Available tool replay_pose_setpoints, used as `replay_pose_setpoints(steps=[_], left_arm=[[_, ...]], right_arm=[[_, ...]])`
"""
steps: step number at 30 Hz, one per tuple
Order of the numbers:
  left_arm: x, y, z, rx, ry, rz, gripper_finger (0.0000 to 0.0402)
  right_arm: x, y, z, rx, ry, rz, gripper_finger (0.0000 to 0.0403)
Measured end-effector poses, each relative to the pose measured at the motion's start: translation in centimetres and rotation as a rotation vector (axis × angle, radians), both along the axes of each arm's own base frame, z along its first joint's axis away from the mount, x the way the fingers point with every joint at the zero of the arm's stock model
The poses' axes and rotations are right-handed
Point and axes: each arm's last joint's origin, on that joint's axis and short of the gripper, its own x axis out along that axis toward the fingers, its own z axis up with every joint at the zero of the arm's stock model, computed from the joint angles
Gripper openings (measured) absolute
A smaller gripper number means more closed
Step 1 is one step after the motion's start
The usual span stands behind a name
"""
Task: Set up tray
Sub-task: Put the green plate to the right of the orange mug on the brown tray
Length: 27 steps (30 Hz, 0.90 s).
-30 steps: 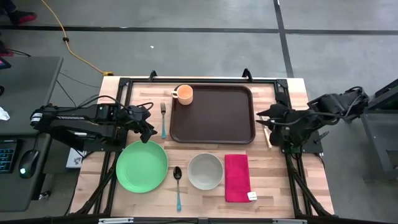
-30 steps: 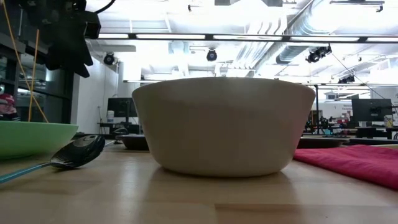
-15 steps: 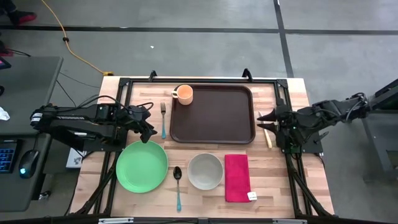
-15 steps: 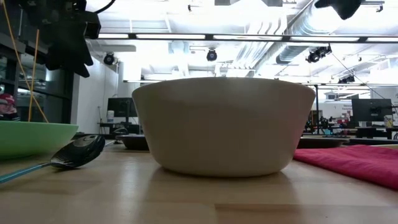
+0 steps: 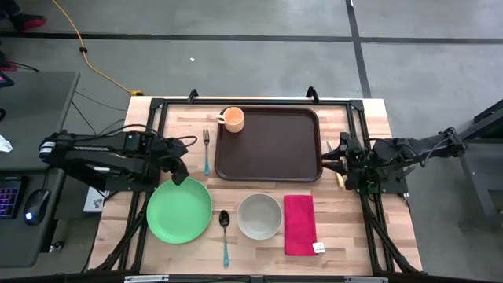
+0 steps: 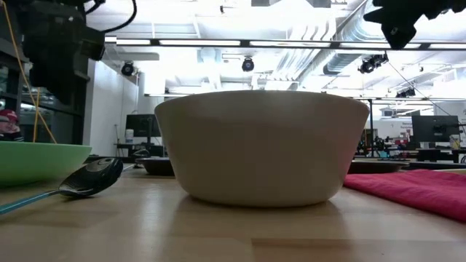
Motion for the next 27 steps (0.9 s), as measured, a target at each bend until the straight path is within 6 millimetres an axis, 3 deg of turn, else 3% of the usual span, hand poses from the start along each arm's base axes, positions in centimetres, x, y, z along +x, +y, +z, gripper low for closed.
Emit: replay_pose_setpoints(steps=[17,27], left_arm=[[-0.1,-0.1,-1.4,-0.018,0.215,-0.013,0.0209],[0.4,0.0,-2.0,-0.002,0.280,-0.058,0.0209]], right_arm=[[0.2,0.1,-0.3,-0.035,-0.013,0.102,0.0099],[1.0,0.3,-3.2,-0.001,-0.092,0.108,0.0099]])
